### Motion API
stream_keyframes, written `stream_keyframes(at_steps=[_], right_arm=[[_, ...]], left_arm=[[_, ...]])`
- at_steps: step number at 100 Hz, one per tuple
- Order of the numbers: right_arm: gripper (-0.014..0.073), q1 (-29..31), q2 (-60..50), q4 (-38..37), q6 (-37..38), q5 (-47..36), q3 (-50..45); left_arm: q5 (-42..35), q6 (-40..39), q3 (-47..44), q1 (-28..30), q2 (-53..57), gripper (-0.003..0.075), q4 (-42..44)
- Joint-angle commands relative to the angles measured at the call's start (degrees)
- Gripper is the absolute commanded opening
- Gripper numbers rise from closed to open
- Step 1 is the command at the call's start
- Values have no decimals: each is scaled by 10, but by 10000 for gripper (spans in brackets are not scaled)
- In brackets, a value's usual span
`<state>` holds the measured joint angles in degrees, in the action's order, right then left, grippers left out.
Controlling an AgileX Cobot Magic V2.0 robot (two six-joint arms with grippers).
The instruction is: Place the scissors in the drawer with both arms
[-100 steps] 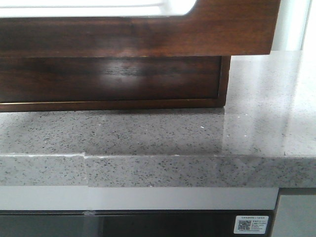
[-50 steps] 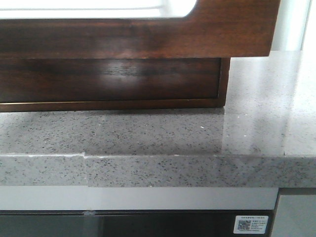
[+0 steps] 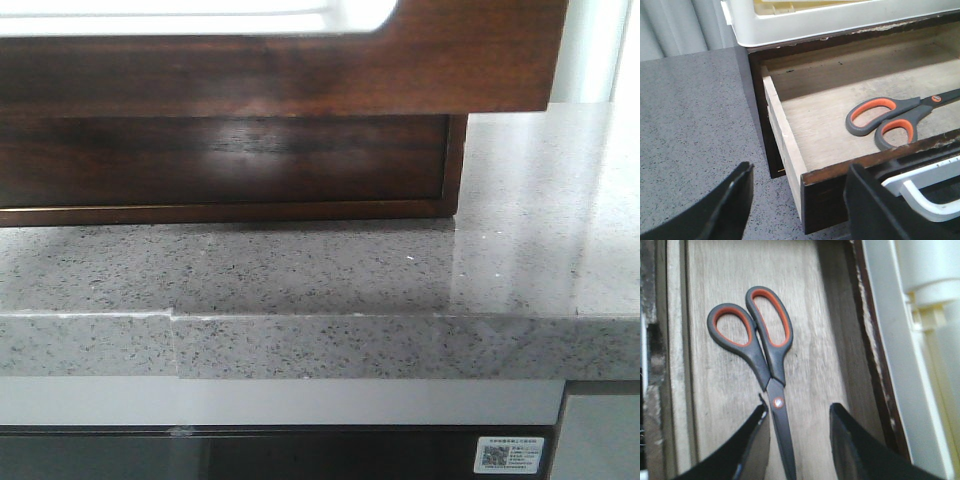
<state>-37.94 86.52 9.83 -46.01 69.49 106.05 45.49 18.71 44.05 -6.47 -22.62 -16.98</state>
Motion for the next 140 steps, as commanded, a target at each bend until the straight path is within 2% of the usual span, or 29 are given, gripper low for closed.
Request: stream_keyframes(at_steps=[1, 8, 18, 37, 56, 75, 86, 93, 102, 115, 127, 140], right_arm=[[258, 3, -56, -32, 85, 19, 22], [258, 3, -89, -57, 145, 34, 4], [258, 29, -155, -73, 209, -15, -72], [253, 145, -304, -73, 329, -171, -290], [253, 248, -433, -73, 417, -261, -493], [252, 281, -534, -73, 443, -309, -631], [247, 281, -570, -73, 443, -318, -666], [203, 281, -580, -73, 443, -316, -677], [88, 281, -581, -73, 443, -314, -679], [-69, 281, -581, -73, 443, -322, -679], [-69, 281, -581, -73, 443, -340, -679], [-69, 281, -581, -73, 443, -340, -679]], left_arm=[[-45, -2, 17, -3, -9, 389, -8], [-45, -2, 17, -3, -9, 389, -7], [-45, -2, 17, -3, -9, 389, -7], [-45, -2, 17, -3, -9, 389, -7], [-45, -2, 17, -3, -9, 389, -7], [-45, -2, 16, -3, -9, 389, -7], [-45, -2, 13, -3, -9, 388, -7], [-45, -2, 10, -3, -9, 377, -7], [-45, -2, 10, -3, -9, 301, -7], [-45, -3, 10, -3, -9, 123, -9], [-45, -3, 10, -3, -9, -20, -10], [-38, -5, 10, -3, -9, -20, -15]])
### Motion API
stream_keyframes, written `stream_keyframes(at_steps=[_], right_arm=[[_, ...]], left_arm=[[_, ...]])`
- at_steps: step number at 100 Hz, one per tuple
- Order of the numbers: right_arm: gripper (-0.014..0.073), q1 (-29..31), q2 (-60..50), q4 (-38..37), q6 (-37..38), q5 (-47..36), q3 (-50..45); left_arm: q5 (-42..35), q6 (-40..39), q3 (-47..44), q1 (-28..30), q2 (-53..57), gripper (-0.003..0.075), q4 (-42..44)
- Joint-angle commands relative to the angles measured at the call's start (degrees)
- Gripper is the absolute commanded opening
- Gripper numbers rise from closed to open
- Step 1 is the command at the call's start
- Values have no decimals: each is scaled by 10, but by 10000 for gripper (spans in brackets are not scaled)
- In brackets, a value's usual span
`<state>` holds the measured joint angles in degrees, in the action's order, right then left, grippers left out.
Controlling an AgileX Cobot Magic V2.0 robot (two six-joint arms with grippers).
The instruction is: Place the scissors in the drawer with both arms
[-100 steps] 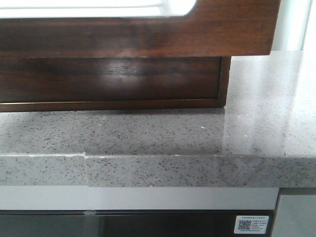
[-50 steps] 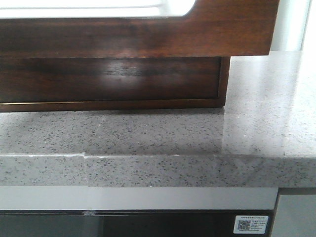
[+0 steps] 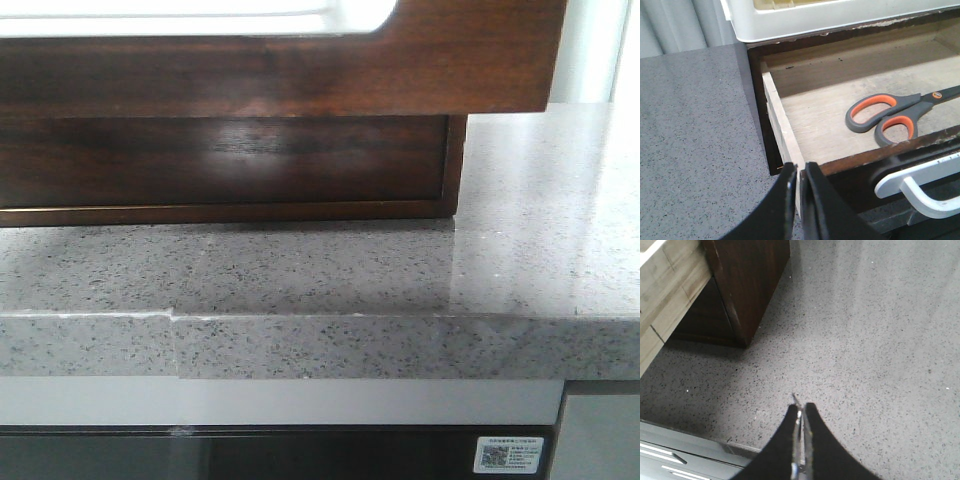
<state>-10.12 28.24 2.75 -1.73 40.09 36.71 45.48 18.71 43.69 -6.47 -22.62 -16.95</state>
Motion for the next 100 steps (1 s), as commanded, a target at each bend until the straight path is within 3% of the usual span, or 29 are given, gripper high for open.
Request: stream_keyframes(at_steps=[1, 33, 56, 73, 90, 100], right_arm=[[-69, 3, 2, -2, 1, -46, 15], [-69, 3, 2, -2, 1, -46, 15], [-69, 3, 2, -2, 1, -46, 15], [-69, 3, 2, -2, 1, -46, 15], [-69, 3, 2, -2, 1, -45, 15], [-69, 3, 2, -2, 1, -45, 15]], left_arm=[[-38, -5, 14, -3, -9, -20, -15], [-41, -5, 14, -3, -9, -20, -15], [-88, -7, -88, 12, 122, -20, 37], [-223, -13, -228, 12, 194, -20, 49], [-373, -148, -364, 10, 224, -20, 140], [-448, -161, -418, 10, 239, -20, 150]])
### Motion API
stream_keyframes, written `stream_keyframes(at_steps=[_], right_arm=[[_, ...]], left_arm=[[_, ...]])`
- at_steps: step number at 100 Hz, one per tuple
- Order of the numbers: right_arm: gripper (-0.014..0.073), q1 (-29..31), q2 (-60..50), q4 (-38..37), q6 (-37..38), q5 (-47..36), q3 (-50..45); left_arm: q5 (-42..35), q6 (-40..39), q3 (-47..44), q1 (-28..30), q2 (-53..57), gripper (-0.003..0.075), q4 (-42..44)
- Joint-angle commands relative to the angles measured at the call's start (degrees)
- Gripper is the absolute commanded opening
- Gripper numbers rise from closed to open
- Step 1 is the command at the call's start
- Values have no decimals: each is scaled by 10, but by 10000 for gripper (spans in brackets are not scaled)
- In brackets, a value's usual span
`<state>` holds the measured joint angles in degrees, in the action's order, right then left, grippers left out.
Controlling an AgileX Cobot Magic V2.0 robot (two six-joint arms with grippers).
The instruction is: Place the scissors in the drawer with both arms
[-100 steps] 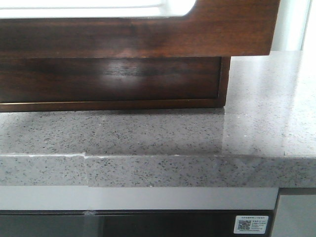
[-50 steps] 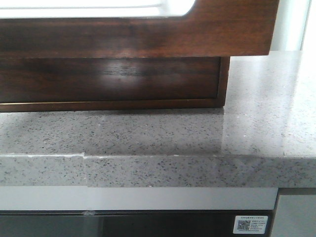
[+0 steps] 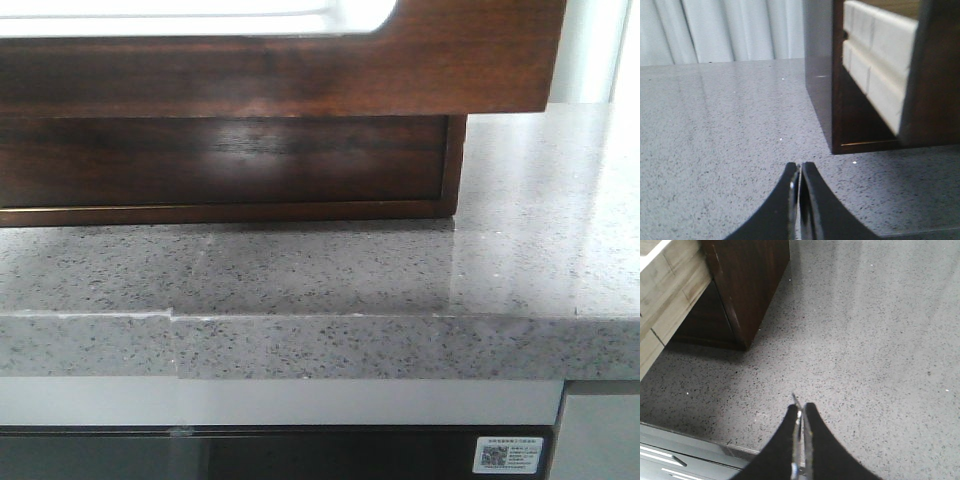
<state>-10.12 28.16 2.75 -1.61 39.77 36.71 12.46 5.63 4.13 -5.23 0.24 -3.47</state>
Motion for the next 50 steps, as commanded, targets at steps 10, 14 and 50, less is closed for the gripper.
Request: stream_keyframes(at_steps=[10, 14, 50], right_arm=[[-69, 3, 2, -2, -1, -42, 15], [-69, 3, 2, -2, -1, -42, 15], [-69, 3, 2, -2, -1, -44, 15]], left_arm=[[-177, -32, -62, -2, 19, -20, 9], [-146, -32, -57, -1, 19, -20, 8], [-140, -32, -59, -1, 18, -20, 8]])
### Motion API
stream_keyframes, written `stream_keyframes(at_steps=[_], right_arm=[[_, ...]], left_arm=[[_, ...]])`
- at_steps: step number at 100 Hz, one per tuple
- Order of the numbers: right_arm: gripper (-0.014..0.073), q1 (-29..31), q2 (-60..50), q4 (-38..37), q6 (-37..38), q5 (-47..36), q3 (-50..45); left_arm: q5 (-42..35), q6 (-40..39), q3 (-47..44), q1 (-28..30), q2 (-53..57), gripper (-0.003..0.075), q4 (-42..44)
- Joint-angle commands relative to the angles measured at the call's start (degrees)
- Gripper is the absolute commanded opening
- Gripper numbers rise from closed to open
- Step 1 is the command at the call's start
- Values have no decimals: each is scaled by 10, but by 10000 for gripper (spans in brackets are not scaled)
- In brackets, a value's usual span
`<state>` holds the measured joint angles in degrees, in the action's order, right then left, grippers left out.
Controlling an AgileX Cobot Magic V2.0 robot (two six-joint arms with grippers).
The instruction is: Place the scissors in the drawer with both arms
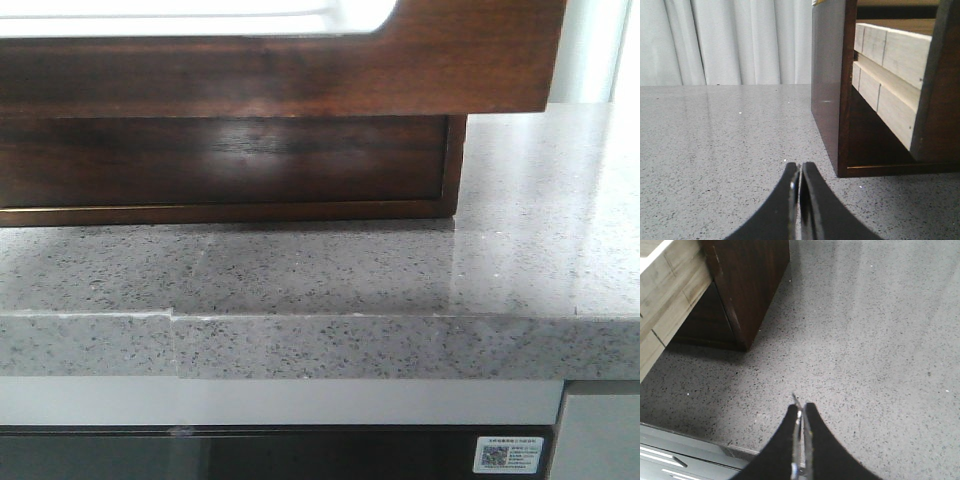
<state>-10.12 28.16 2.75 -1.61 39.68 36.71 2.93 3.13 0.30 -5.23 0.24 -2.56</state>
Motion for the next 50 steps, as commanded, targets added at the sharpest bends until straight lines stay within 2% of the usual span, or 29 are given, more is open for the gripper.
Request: stream_keyframes(at_steps=[1, 36, 43, 50], right_arm=[[-69, 3, 2, -2, -1, -43, 15], [-69, 4, -6, -2, -1, -52, 6], [-69, 17, -30, -4, -1, -89, -24], [-69, 39, -66, -7, -1, -172, -77]], left_arm=[[-45, -7, -20, -1, 18, -20, -1], [-45, -7, -20, -1, 18, -20, -1], [-45, -7, -20, -1, 18, -20, -1], [-45, -7, -20, -1, 18, -20, -1]])
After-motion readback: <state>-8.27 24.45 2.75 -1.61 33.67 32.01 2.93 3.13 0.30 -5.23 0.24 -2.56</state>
